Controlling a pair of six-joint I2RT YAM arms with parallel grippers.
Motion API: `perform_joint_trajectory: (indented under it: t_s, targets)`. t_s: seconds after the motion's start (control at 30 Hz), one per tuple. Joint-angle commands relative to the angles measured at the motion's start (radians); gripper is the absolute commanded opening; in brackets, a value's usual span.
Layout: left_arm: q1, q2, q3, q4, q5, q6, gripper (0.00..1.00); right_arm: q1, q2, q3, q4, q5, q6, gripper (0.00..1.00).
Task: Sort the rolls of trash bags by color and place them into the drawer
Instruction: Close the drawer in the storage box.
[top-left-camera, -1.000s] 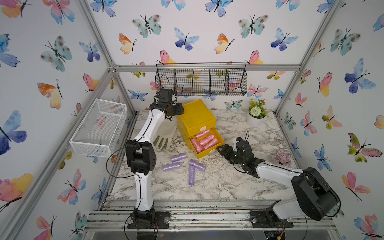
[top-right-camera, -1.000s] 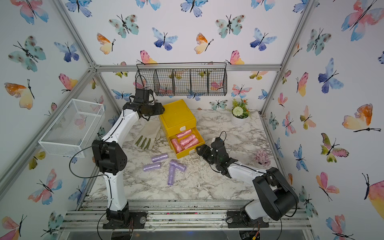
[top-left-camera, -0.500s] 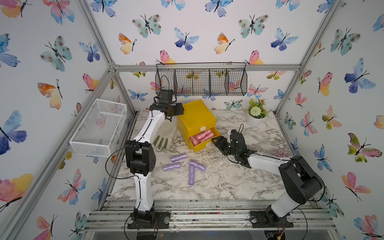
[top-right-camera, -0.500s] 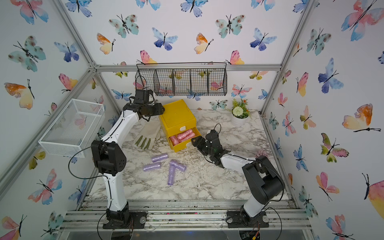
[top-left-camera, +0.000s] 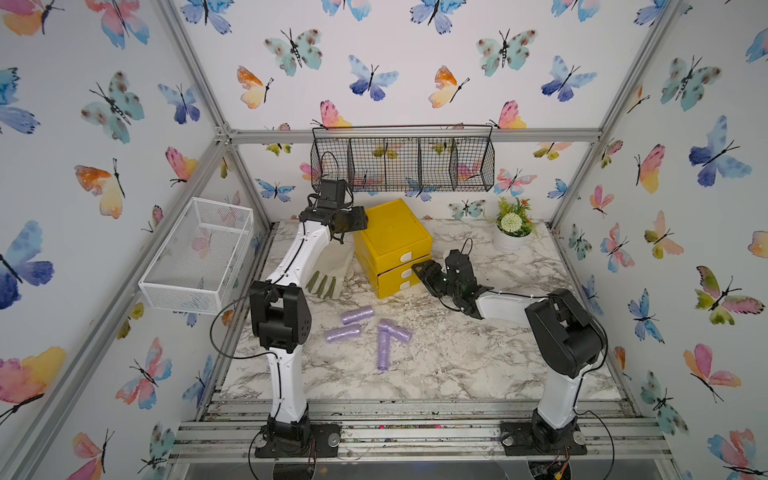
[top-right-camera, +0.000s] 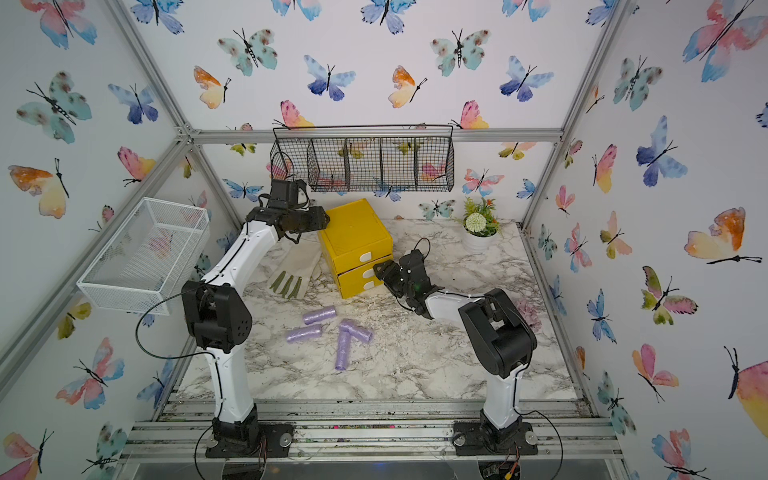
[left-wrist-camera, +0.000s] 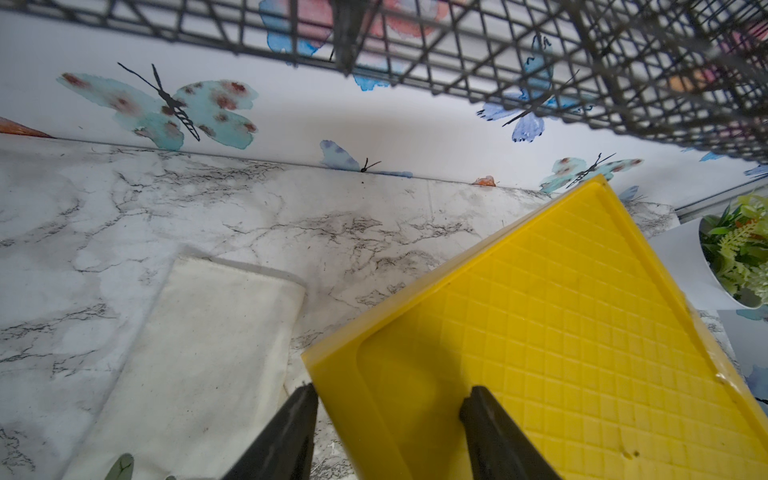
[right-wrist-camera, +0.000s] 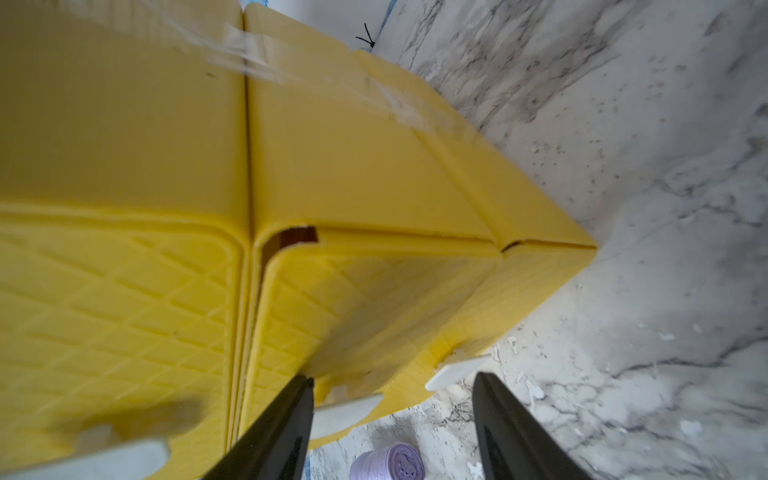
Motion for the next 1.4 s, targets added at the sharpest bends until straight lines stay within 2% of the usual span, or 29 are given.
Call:
perform_joint_trajectory:
  t_s: [0.0, 0.27, 0.4, 0.47, 0.6, 0.67, 0.97, 1.17, 1.37]
  targets:
    - [-0.040, 0.035, -0.042, -0.116, 0.044, 0.023, 0.59, -0.003, 0.025, 0.043, 0.023, 0.004, 0.004, 0.66]
    - [-0.044, 0.015, -0.063, -0.116, 0.049, 0.030, 0.60, -0.003, 0.059, 0.059, 0.039, -0.018, 0.014, 0.66]
    - [-0.044, 0.000, -0.073, -0.115, 0.043, 0.028, 0.62, -0.003, -0.015, 0.022, -0.001, 0.000, 0.011, 0.66]
    - [-0.044, -0.004, -0.073, -0.114, 0.043, 0.027, 0.62, -0.003, -0.078, 0.006, -0.085, 0.031, 0.020, 0.66]
    - [-0.043, -0.009, -0.072, -0.116, 0.039, 0.024, 0.63, -0.002, -0.157, 0.090, -0.401, 0.103, 0.025, 0.72]
    - [-0.044, -0.011, -0.073, -0.116, 0.037, 0.022, 0.63, -0.003, -0.174, 0.105, -0.467, 0.096, 0.037, 0.72]
    - [-0.044, -0.028, -0.079, -0.116, 0.032, 0.016, 0.64, 0.009, -0.178, -0.034, -0.331, -0.004, 0.192, 0.70]
    - [-0.044, -0.027, -0.081, -0.115, 0.039, 0.013, 0.64, 0.030, -0.084, 0.040, -0.344, -0.025, 0.185, 0.69]
    - [-0.044, -0.028, -0.084, -0.114, 0.040, 0.012, 0.64, 0.042, -0.001, 0.079, -0.303, -0.037, 0.236, 0.68]
